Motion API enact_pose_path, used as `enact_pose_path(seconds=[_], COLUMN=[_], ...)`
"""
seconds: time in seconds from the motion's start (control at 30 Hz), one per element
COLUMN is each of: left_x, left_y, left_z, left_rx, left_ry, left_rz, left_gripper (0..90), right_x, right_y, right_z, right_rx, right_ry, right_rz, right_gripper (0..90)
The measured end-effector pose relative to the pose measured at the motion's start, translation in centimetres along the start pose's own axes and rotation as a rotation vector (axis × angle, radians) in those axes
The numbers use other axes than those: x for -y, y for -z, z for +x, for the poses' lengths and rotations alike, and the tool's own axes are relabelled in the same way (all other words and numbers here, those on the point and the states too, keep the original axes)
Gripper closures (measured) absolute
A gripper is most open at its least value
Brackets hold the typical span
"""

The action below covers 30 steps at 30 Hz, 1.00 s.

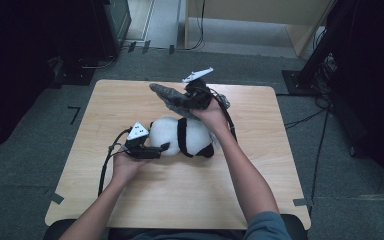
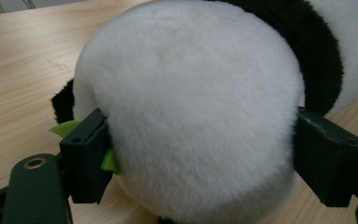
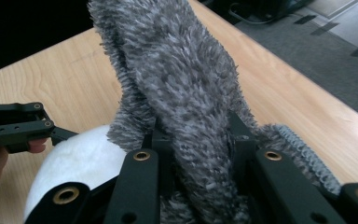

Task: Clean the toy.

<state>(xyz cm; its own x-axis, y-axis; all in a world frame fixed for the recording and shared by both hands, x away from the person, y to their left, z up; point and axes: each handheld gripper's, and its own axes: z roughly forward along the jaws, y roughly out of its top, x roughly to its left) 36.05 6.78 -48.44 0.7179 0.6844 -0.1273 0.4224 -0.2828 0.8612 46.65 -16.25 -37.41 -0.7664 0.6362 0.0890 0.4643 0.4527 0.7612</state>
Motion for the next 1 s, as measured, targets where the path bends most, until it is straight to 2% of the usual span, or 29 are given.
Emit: enact_pose_path(seconds=[0.1,0.23,0.43,0.53,0.67,0.8,1.0], left_x=[0.0,-0.1,-0.2,-0.2,-0.2,-0.1,-0.1], left_y=[0.0,0.1,0.2,0.1,0.1,0.1,0.1], left_z=[-0.1,-0.1,-0.1,-0.2,-0.1,-0.2,0.0], left_rx=[-0.003,-0.003,-0.006,-0.004,-0.003,-0.009,-0.005], left_ry=[-0.001,0.0,0.004,0.001,0.001,-0.004,-0.002], left_rz=[-0.001,0.001,0.008,0.003,0.006,0.011,0.008], left_gripper=[16.7,17.9,20.5,21.6,22.6,22.6,22.6], right_x=[-0.1,-0.2,-0.1,-0.1,0.0,0.0,1.1], right_y=[-1.5,-3.5,-5.3,-5.4,-5.6,-5.4,-4.3], right_z=[0.2,0.8,1.1,0.8,0.6,0.1,-1.5], right_rx=[-0.029,-0.051,-0.082,-0.088,-0.076,-0.089,-0.07], right_ry=[-0.02,-0.015,-0.015,-0.023,-0.018,-0.021,-0.033], right_rz=[0.013,0.045,0.11,0.127,0.177,0.2,0.228], right_gripper=[72.2,72.0,71.6,71.6,71.6,71.7,69.8])
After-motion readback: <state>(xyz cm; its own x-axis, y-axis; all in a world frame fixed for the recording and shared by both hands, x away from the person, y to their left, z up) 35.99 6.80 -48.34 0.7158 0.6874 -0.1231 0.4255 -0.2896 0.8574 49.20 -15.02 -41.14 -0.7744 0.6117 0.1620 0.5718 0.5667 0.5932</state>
